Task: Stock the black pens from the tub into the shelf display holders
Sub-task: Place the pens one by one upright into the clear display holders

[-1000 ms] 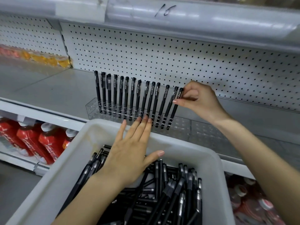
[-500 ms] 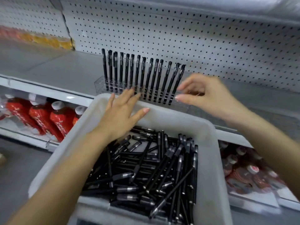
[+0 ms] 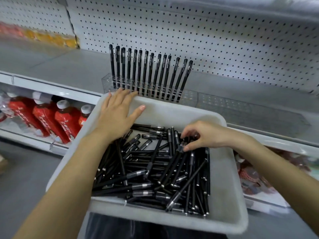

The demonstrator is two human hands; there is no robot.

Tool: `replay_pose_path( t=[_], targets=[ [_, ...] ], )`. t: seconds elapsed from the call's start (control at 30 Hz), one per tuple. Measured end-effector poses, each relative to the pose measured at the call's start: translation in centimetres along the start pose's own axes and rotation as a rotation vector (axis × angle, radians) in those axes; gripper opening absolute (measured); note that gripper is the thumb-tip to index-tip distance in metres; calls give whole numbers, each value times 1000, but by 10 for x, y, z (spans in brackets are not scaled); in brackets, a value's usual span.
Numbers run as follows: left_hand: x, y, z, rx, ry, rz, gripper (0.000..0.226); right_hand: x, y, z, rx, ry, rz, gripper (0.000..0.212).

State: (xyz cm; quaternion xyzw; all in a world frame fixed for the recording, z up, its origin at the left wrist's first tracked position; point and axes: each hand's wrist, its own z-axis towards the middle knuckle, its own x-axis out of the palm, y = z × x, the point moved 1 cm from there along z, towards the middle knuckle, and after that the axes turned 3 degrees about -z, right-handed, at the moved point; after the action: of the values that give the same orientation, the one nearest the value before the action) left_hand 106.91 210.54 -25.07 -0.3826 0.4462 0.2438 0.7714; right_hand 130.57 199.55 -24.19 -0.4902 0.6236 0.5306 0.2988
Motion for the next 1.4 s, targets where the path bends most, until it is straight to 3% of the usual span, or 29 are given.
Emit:
replay_pose_path(
  t=[0.47,1.03,1.23,1.4],
  targets=[
    [-2,-20,4,-20,4,-58,74,6,-5,-7,81,15,32,46],
    [-1,-16,2,-23,-13,-39,67,11,0,2,-65,63,-96,30],
    [-1,-17,1,-20,-14,-56,68,13,4,1,-108,-10,57,23],
    [-2,-22,2,-63,-51,-141,71,6,7,-2,-73,-83,457,17]
  ],
)
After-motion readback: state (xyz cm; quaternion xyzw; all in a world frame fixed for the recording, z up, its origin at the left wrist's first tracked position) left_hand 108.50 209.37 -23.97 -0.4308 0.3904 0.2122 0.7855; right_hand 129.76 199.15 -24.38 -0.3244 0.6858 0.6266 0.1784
